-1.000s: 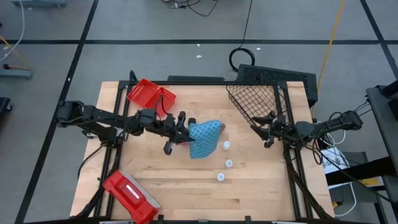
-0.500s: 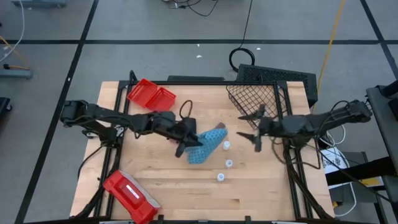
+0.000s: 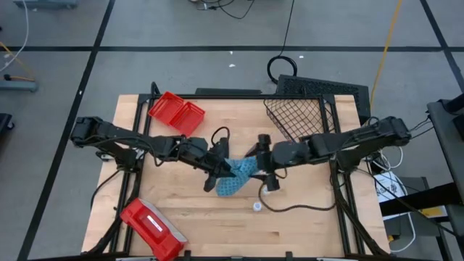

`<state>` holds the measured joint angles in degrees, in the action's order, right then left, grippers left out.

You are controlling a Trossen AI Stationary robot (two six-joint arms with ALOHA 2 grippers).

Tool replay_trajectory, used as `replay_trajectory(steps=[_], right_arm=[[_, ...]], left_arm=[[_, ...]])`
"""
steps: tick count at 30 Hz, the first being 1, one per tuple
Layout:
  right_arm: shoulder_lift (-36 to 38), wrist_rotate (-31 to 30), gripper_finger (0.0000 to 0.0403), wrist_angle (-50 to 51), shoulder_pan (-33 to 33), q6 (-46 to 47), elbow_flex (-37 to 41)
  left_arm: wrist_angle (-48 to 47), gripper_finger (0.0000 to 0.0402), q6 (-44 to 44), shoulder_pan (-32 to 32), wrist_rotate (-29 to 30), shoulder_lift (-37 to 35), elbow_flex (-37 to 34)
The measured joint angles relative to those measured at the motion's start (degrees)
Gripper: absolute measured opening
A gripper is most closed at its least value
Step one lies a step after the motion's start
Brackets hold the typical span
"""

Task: Pick & place medical supplies in basket/bin
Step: Put the blue patient gown into the wire basket

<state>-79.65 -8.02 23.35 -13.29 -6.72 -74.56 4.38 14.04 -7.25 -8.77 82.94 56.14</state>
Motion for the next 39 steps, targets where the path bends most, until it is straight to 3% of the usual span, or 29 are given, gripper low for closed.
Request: replay_trajectory(steps=[9, 13, 18, 23, 28, 33, 39], right_arm=[[-5.92, 2.11, 0.0307, -0.48, 1.02, -1.48, -0.05], [-6.57, 2.16, 0.0281, -0.40, 0.93, -3.63, -0.05], [-6.16, 2.16, 0.0202, -0.18, 0.95, -3.67, -0.05], [-5.94, 6.52, 0.0077, 0.41, 0.99, -4.86, -0.05], [-5.97, 8.79, 0.0072, 3.89, 0.92, -5.98, -0.05], [-4.19, 7.75, 0.0072, 7.70, 0.91, -5.75, -0.01], [2.38, -2.44, 0.0072, 13.19, 0.92, -6.05, -0.01]], left_arm=[[0.08, 0.0048, 0.22, -0.79, 0.89, 0.00, 0.00], [0.03, 0.0048, 1.29, -0.80, 0.91, 0.04, 0.00], [0.21, 0.0048, 1.46, -0.79, 0.93, 0.04, 0.00], [0.30, 0.0077, 1.22, -0.83, 1.23, 0.04, 0.00], [-2.15, 0.0148, 2.93, -0.01, 1.32, -2.10, 1.14], [-6.12, 0.0192, 4.96, 1.33, 2.03, -9.86, 4.15], [-7.56, 0.0210, 0.26, 1.07, 5.91, -18.49, 4.17]])
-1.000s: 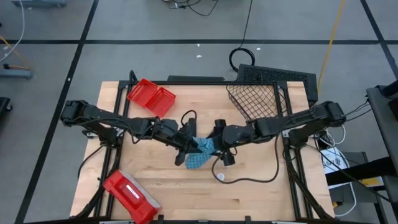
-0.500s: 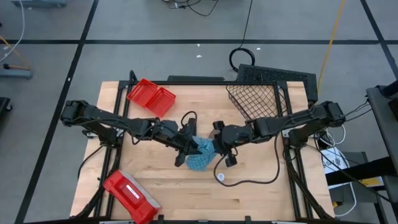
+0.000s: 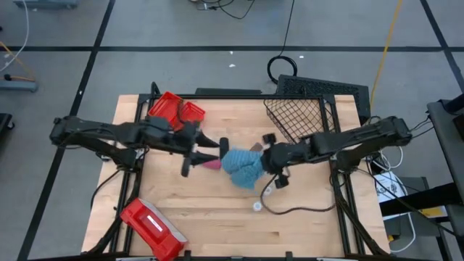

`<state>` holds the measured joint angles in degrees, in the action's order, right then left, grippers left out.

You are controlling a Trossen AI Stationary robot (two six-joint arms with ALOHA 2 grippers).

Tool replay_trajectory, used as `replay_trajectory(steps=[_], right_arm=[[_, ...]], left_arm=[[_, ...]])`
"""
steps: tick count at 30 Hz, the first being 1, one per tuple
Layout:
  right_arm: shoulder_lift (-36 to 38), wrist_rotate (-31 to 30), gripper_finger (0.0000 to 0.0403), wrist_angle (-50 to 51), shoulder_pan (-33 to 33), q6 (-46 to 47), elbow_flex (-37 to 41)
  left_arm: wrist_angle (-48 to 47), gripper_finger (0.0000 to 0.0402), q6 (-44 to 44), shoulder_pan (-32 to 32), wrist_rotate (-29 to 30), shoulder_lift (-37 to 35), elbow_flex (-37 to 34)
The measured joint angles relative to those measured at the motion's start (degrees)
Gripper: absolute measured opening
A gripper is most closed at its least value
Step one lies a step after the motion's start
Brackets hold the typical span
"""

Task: Pick & place medical supplies in basket/bin
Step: Put the blue patient gown into the wire basket

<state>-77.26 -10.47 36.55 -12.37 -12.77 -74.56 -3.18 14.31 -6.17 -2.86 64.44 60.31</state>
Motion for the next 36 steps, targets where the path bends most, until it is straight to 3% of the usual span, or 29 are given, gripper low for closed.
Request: replay_trajectory(steps=[3, 10, 12, 19, 25, 27, 31, 36], right_arm=[[4.92, -8.86, 0.0072, 2.22, 0.39, -0.71, 0.00], [15.18, -36.44, 0.0072, 7.29, 4.88, -3.53, 1.49], [18.04, -40.39, 0.0072, 7.40, 7.77, -5.62, 4.17], [25.83, -40.32, 0.0072, 2.69, 20.83, -18.93, 18.09], [27.88, -39.90, 0.0072, -16.95, 29.04, -36.23, 33.77], [27.83, -36.94, 0.0072, -21.85, 30.98, -41.51, 38.38], [27.83, -31.61, 0.0072, -26.07, 33.25, -42.88, 44.44], [27.84, -31.32, 0.0073, -22.95, 34.73, -38.25, 46.14]], left_arm=[[0.06, 0.0211, -0.76, 0.00, -0.03, -1.91, 0.02], [0.16, 0.0211, -0.66, -0.28, -0.04, -3.01, -0.07], [-0.19, 0.0211, -0.67, -0.28, -0.04, -2.82, -0.07], [-1.24, 0.0212, -2.54, -0.28, -0.01, -1.44, -0.09], [-1.24, 0.0212, -3.72, -0.21, -0.01, -0.94, -0.11], [-1.13, 0.0212, -3.72, -0.11, 0.01, -0.64, -0.07], [-1.39, 0.0212, -3.69, -0.11, 0.01, -0.55, -0.11], [-1.48, 0.0212, -3.75, -0.11, 0.00, -0.52, -0.09]])
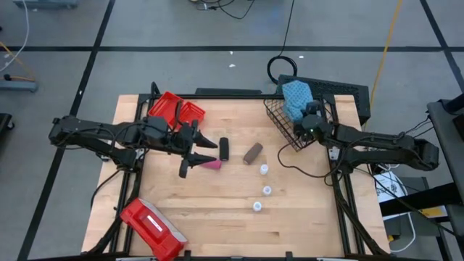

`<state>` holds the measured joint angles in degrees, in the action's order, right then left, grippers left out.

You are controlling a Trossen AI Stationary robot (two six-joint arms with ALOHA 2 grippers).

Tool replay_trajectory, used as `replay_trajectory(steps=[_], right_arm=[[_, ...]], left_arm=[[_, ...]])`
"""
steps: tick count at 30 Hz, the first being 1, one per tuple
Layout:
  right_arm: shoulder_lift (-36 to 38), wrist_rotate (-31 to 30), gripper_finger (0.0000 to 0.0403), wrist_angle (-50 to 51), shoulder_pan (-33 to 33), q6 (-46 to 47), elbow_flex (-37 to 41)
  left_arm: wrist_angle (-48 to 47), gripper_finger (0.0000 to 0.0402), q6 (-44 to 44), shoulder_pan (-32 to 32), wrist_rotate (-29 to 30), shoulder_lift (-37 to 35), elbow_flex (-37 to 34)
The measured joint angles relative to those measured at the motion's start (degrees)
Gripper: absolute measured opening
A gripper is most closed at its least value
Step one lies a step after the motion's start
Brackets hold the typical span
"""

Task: Pick & place medical supplies in basket/bin
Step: Put the blue patient gown into the wire basket

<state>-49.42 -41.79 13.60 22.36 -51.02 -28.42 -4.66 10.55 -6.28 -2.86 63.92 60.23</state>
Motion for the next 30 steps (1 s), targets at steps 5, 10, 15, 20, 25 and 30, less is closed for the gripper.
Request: replay_trajectory(steps=[5, 10, 15, 20, 25, 30], right_arm=[[0.04, 0.08, 0.0080, 0.33, 0.08, 3.36, 0.00], [0.04, 0.06, 0.0089, 2.99, 0.08, 4.08, -0.02], [0.04, -0.03, 0.0081, 3.85, 0.08, 4.90, -0.02], [0.04, -0.30, 0.0087, 3.84, -0.45, 3.89, -0.02], [0.45, -3.99, 0.0086, 3.72, -3.41, 3.76, -0.02], [2.07, -6.11, 0.0085, 4.13, -6.74, 5.33, -0.07]], left_arm=[[0.13, 0.0212, -0.21, 0.00, 0.03, -0.07, 0.00], [0.08, 0.0212, -0.16, 0.00, 0.03, -0.04, 0.00], [0.06, 0.0212, -0.16, 0.00, 0.03, -0.04, 0.00], [-0.02, 0.0212, -1.47, 0.00, 0.05, -0.04, 0.00], [-0.20, 0.0212, -1.47, 0.00, 0.05, -0.04, 0.00], [-0.34, 0.0212, -1.69, 0.00, 0.43, -0.04, 0.00]])
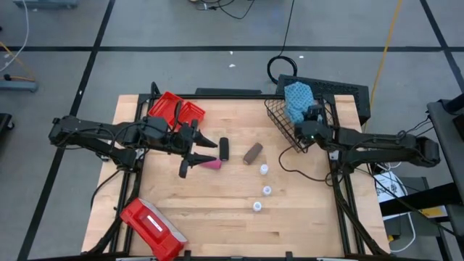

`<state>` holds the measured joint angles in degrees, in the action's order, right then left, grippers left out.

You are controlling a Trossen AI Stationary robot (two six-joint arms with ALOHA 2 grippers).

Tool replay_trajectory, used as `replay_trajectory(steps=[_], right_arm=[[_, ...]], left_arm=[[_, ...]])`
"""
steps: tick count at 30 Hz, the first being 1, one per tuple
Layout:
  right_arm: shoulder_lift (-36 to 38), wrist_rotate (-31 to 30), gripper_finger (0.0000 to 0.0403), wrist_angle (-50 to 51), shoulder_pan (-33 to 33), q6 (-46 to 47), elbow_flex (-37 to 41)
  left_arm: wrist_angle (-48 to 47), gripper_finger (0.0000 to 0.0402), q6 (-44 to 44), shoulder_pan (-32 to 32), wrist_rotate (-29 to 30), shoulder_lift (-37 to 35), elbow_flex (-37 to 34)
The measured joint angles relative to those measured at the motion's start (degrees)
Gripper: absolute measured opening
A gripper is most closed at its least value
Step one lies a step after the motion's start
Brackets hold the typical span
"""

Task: Pick & place medical supplies in basket/bin
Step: Put the blue patient gown into the wire basket

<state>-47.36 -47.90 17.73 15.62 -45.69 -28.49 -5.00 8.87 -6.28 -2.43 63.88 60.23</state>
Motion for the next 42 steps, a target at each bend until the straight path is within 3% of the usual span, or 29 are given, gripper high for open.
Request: replay_trajectory(steps=[5, 10, 16, 27, 33, 39, 42], right_arm=[[0.90, 0.23, 0.0085, 2.76, -1.95, 5.77, 0.00], [0.88, 4.95, 0.0083, 6.98, -1.78, 10.86, -0.02], [0.86, 6.04, 0.0093, 7.56, -1.60, 12.27, -0.02], [0.88, 6.57, 0.0187, 7.39, -1.97, 23.84, -0.02], [0.88, 13.74, 0.0229, 8.95, -0.76, 31.00, -0.02], [0.96, 13.87, 0.0253, 12.00, -0.63, 34.29, -2.73], [1.12, 17.98, 0.0255, 13.84, 0.22, 36.08, -5.32]], left_arm=[[0.00, 0.0212, 0.23, 0.00, 0.10, 0.00, 0.00], [0.01, 0.0212, 0.24, 0.00, 0.68, 0.00, 0.00], [0.03, 0.0212, 0.26, 0.00, 1.06, 0.00, 0.00], [0.03, 0.0212, 0.28, 0.02, 1.08, 0.00, 0.00], [0.03, 0.0212, 0.28, 0.02, 1.08, 0.00, 0.00], [0.03, 0.0212, 0.43, 0.73, 1.11, 0.00, 0.00], [0.03, 0.0212, 0.45, 1.35, 1.11, -0.01, 0.00]])
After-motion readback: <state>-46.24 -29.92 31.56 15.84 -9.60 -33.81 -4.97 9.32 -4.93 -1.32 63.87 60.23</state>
